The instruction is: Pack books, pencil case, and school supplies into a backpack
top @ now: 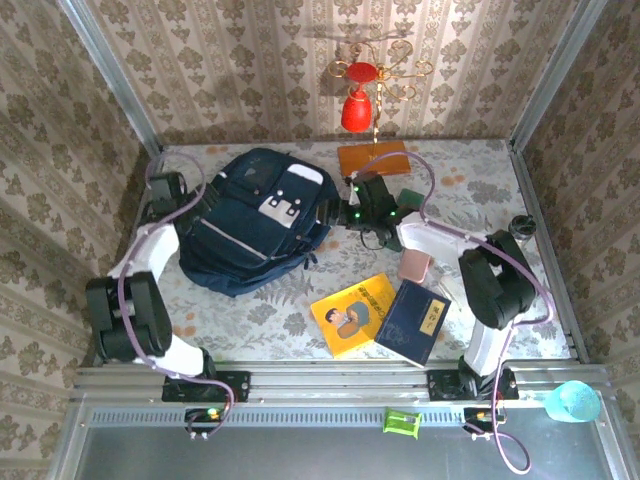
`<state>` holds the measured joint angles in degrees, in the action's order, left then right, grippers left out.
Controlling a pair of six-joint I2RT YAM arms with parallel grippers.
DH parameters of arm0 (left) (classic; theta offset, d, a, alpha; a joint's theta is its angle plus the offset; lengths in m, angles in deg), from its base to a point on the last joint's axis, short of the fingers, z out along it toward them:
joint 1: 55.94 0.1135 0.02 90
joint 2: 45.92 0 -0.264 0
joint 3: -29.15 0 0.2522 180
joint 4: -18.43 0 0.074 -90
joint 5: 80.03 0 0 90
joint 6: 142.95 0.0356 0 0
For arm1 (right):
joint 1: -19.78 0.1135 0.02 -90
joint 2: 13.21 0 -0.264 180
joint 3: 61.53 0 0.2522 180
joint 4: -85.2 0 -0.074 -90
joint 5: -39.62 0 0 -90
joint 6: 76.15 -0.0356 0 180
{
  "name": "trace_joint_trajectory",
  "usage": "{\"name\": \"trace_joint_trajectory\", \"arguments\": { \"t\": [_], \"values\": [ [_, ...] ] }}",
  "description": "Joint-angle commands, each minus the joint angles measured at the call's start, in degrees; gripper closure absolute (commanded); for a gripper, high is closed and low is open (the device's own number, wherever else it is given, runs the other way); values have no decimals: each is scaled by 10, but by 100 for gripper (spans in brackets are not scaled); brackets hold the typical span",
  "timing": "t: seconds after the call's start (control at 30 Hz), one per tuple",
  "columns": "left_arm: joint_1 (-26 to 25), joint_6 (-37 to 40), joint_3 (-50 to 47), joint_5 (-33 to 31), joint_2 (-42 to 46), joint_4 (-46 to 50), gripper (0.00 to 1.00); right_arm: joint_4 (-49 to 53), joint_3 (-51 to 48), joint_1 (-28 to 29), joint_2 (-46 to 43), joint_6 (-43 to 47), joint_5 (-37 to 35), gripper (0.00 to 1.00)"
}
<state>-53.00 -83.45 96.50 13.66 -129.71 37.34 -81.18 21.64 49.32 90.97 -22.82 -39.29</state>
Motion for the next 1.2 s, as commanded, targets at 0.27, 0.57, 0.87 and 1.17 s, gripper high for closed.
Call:
{"name": "trace_joint_trajectory", "arguments": {
  "t": [0.27, 0.57, 0.87, 1.17],
  "values": [
    [-36, -20, -181, 35, 125, 30, 13, -158, 45, 5, 143, -160, 118, 29],
    [-157, 117, -108, 88, 212, 56, 21, -268, -15, 3, 4, -314, 83, 95],
    [-338, 335, -117, 124, 266, -41, 27, -250, -19, 40, -111, -344, -27, 98],
    [-370, 424, -73, 3, 189, -5, 41, -243, -30, 54, -141, -329, -56, 98]
  ]
}}
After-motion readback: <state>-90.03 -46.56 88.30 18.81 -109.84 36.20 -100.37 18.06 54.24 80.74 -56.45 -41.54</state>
